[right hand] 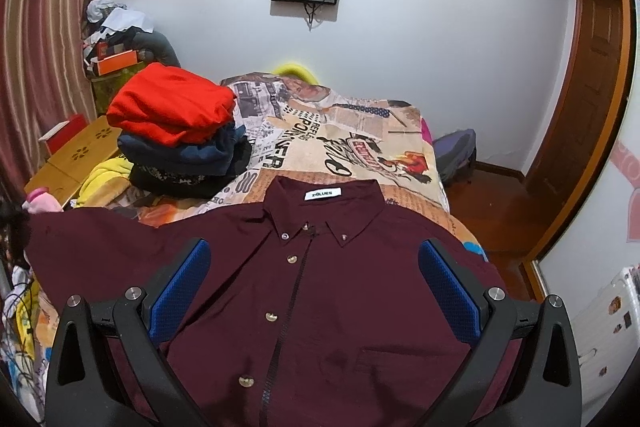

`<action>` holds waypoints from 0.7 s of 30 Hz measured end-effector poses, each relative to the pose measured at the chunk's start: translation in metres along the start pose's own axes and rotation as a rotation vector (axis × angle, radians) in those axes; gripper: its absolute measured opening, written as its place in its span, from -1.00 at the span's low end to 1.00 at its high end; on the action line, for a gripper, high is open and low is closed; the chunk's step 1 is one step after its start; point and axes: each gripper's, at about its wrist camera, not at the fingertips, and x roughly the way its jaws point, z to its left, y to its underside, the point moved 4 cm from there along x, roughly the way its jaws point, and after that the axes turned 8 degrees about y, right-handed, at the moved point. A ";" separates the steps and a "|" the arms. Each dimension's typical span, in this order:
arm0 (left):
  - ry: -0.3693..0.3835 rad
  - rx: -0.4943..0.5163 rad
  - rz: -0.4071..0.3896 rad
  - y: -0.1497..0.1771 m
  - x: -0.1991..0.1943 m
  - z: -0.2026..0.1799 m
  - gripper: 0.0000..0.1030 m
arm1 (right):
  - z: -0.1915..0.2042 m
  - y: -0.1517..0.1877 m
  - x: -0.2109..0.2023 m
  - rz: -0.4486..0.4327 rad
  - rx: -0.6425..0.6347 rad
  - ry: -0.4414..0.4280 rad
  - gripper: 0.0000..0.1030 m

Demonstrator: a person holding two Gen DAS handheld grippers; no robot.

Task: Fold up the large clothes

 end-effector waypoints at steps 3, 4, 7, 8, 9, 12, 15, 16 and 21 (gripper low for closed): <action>0.060 0.068 -0.083 -0.021 -0.030 -0.038 -0.91 | -0.007 0.003 0.000 0.004 0.023 -0.008 1.00; 0.071 0.084 -0.099 -0.026 -0.037 -0.049 -0.91 | -0.009 0.004 -0.001 0.004 0.027 -0.007 1.00; 0.170 0.115 -0.139 -0.034 -0.060 -0.083 -0.92 | -0.018 0.008 0.000 -0.001 0.034 0.005 1.00; 0.181 0.132 -0.152 -0.035 -0.068 -0.094 -0.92 | -0.022 0.010 0.001 0.003 0.038 0.012 1.00; 0.199 0.141 -0.155 -0.035 -0.072 -0.102 -0.93 | -0.026 0.012 0.002 0.008 0.043 0.015 1.00; 0.299 0.213 -0.194 -0.029 -0.094 -0.141 -0.94 | -0.041 0.017 0.006 0.022 0.073 0.019 1.00; 0.345 0.297 -0.208 -0.018 -0.111 -0.180 -0.94 | -0.055 0.022 0.007 0.023 0.093 0.029 1.00; 0.370 0.324 -0.201 -0.012 -0.115 -0.197 -0.94 | -0.059 0.023 0.007 0.023 0.095 0.034 1.00; 0.497 0.428 -0.100 0.035 -0.122 -0.270 -0.94 | -0.071 0.026 0.013 0.024 0.085 0.024 1.00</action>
